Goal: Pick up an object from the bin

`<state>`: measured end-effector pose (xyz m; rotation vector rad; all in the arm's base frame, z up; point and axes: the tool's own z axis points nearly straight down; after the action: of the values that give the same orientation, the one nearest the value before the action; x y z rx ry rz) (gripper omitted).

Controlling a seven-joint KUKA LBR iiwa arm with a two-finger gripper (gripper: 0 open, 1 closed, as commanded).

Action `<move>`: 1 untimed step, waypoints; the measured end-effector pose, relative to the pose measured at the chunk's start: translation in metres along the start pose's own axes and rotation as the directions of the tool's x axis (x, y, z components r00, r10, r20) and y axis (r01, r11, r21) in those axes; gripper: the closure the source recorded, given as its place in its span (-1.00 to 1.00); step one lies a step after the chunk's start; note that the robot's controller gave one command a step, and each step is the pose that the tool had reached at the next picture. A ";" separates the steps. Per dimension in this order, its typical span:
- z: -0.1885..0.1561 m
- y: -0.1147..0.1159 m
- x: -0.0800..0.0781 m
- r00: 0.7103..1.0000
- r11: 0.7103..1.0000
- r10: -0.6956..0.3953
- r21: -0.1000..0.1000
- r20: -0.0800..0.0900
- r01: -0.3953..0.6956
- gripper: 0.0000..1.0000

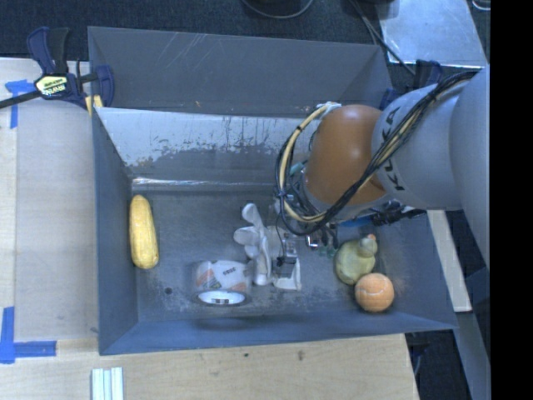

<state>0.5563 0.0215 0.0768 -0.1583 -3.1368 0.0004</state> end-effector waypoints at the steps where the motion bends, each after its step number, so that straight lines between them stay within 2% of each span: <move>1: -0.027 -0.002 0.003 0.970 0.970 0.243 -0.003 0.006 -0.243 -1.00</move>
Offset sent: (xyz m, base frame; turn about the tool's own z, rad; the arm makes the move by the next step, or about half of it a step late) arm 0.0000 0.0000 0.0000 0.0000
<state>0.5527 0.0198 0.1041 -0.5416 -3.1007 -0.0017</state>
